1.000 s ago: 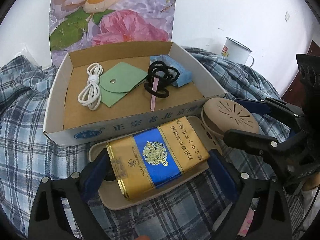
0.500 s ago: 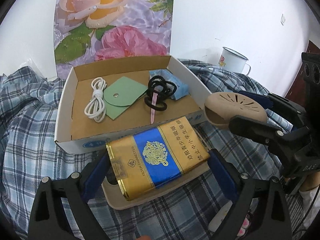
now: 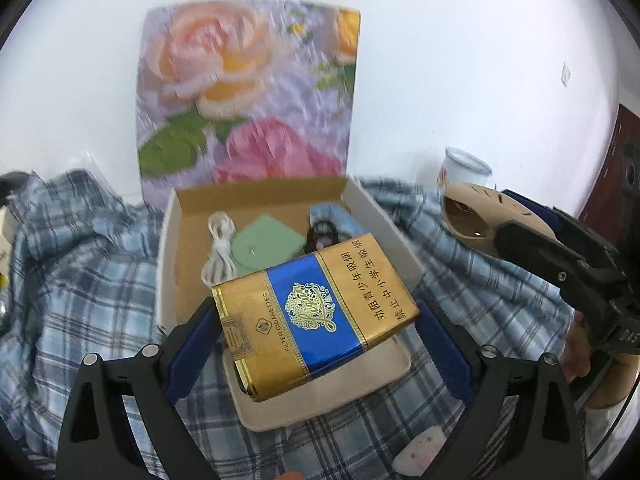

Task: Organize soft objects
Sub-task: 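Lift the gold pack with the left tool while the right tool lifts the beige disc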

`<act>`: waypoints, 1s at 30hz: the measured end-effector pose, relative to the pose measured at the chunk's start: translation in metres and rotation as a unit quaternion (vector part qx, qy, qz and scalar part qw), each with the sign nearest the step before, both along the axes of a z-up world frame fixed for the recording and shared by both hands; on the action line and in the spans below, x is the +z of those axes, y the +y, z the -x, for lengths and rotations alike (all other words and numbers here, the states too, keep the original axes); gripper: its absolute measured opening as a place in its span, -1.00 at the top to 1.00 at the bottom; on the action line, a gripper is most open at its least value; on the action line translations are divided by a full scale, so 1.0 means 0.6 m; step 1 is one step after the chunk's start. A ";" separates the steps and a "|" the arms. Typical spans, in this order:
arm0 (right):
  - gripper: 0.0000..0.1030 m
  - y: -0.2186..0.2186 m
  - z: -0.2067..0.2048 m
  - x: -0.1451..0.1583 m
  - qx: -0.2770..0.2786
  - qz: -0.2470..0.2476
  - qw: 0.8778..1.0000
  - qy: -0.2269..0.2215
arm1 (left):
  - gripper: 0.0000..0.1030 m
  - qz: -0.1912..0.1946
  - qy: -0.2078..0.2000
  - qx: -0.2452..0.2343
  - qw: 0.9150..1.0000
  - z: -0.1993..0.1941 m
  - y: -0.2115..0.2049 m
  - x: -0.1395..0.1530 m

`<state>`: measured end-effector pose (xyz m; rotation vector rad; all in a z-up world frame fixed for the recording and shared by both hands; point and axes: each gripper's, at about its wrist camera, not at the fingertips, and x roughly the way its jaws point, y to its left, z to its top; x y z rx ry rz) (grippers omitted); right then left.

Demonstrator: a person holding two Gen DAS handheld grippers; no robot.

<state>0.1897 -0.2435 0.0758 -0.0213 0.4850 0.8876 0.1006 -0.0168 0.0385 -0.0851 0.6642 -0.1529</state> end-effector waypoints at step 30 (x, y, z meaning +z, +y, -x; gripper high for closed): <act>-0.42 0.009 0.011 0.216 -0.029 -0.069 0.990 -0.120 | -0.89 -0.012 -0.162 0.010 0.987 0.015 0.031 0.265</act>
